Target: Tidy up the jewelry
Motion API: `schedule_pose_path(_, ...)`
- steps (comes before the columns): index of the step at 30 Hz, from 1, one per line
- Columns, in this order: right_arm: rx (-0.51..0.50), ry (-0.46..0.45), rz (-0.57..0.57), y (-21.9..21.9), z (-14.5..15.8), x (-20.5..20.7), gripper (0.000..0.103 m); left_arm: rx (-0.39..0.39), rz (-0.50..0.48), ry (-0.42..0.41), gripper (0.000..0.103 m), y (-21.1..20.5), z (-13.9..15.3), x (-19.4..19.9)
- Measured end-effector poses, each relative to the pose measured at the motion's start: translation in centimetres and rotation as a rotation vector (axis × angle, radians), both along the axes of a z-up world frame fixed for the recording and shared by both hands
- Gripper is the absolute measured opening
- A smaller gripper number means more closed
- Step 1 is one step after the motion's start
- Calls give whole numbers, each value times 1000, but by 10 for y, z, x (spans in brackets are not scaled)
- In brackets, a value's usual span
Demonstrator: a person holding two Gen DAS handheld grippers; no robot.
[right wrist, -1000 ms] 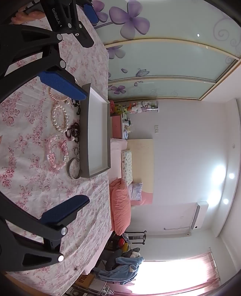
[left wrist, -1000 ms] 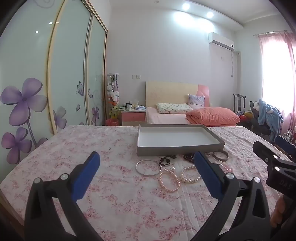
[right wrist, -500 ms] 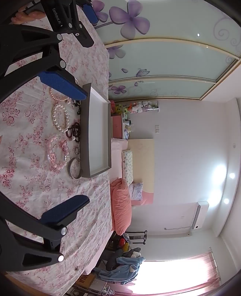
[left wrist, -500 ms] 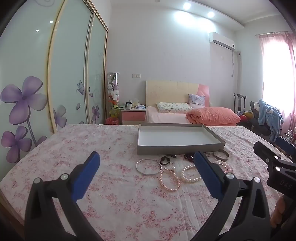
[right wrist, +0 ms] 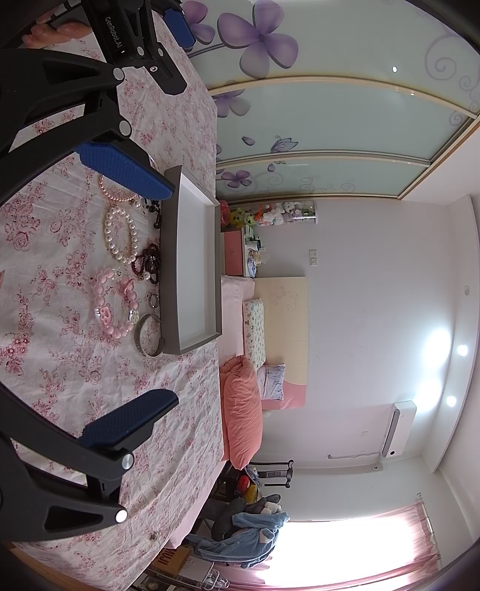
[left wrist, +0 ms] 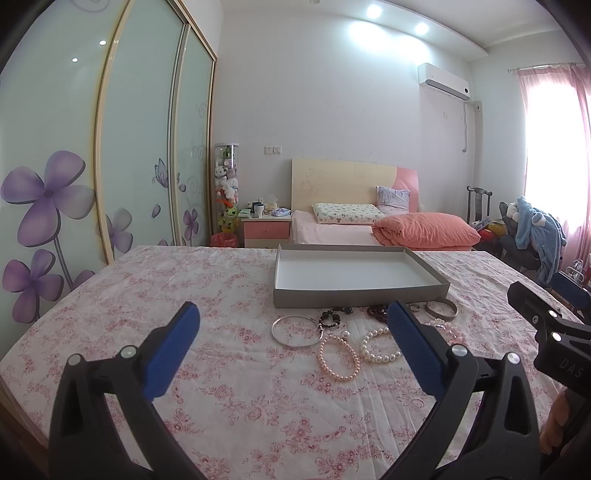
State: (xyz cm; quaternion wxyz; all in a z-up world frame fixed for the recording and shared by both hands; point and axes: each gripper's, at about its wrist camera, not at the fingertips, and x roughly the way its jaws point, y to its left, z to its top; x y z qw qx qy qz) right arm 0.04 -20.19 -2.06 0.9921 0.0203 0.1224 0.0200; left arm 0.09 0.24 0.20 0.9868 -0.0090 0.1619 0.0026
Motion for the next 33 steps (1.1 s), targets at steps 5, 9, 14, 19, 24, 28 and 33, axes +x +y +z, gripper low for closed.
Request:
schedule_pose_path(5,0,0,1,0,0,0,101,0,1,1,99,-1,-5,2)
schedule_pose_path(9,1,0,0,0,0,0,101,-1,0,2,99,-1,-5,3)
schedule_pose_path(14,2,1,1,0,-1,0,101,-1,1,4,99,0,-5,3)
schedule_pose_path(19,1,1,0,0,-1,0,101,-2,5,6,99,-1,-16,2)
schedule_pose_path(24,2,2,0,0,-1,0,101,-2,6,7,99,-1,-17,2)
schedule_pose_path(28,2,2,1,0,-1,0,101,-3,4,8,99,-1,-19,0)
schedule_pose_path(33,3,2,0,-1,-1,0,101,-4,5,10,99,-1,-18,2)
